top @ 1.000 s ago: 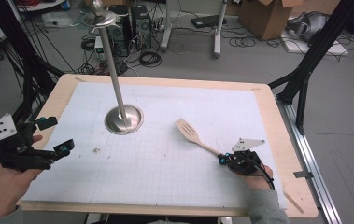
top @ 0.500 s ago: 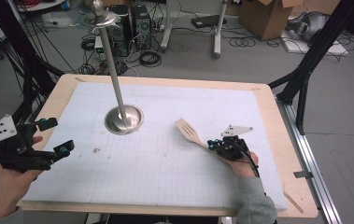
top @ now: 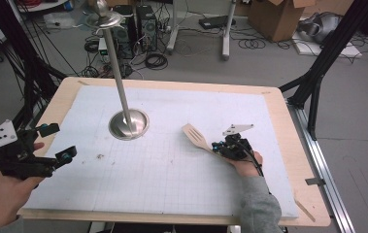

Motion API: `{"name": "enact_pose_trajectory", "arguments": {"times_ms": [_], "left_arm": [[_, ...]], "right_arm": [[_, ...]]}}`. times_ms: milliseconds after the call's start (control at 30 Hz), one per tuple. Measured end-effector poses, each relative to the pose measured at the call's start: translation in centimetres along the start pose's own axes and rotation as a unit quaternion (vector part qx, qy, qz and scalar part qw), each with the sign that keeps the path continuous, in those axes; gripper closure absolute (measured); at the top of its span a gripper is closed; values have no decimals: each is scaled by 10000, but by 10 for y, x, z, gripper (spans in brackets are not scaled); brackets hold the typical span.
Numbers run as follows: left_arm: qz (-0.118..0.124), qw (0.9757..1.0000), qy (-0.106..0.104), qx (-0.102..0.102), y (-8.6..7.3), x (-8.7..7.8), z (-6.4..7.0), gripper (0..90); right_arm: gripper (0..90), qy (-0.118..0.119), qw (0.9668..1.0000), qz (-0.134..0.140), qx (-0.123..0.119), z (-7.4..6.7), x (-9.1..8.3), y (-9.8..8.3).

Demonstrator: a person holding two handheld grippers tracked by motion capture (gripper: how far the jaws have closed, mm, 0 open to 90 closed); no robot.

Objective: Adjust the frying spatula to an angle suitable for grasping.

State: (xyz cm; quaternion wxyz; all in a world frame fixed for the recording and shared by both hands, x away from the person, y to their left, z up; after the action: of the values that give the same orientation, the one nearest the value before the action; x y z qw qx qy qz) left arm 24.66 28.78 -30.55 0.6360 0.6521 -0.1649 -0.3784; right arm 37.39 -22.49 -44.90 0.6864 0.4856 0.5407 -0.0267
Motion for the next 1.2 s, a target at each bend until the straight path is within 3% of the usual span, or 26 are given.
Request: {"name": "enact_pose_trajectory", "arguments": {"times_ms": [267, 500, 633, 733, 867, 1033, 1200], "left_arm": [[-9, 10000, -9, -13, -1, 1, 0, 18], [-29, 10000, -10, -7, -1, 2, 0, 18], [-55, 10000, -10, -13, -2, 3, 0, 18], [-77, 10000, -4, -23, -3, 4, 1, 18], [-77, 10000, -11, -3, -3, 4, 1, 18], [-57, 10000, -4, -19, -3, 3, 0, 18], [-68, 10000, -13, -40, -3, 4, 0, 18]], "right_arm": [[900, -109, 9996, -268, 13, -1, 7, 4], [900, -63, 9997, -221, 77, 0, 8, 3], [900, 98, 9998, -168, 76, -2, 5, 2], [900, 48, 9998, -169, 25, -3, 5, 3], [900, 1, 9995, -231, 194, 0, 9, 2], [900, -41, 9994, -275, 217, 0, 11, 3], [900, -78, 9994, -317, 149, 0, 11, 4]]}}
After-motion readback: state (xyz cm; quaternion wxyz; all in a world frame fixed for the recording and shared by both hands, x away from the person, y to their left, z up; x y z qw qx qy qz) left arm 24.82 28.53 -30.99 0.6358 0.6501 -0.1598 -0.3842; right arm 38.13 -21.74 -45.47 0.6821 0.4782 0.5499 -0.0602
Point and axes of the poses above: each handheld gripper's, and its own axes: x roughly forward along the jaws, y roughly out of its top, z roughly to its right, the point moved 2 cm from there along x, roughly forward along the jaws, and after that the axes turned 7 degrees about -z, right-handed, at the moved point
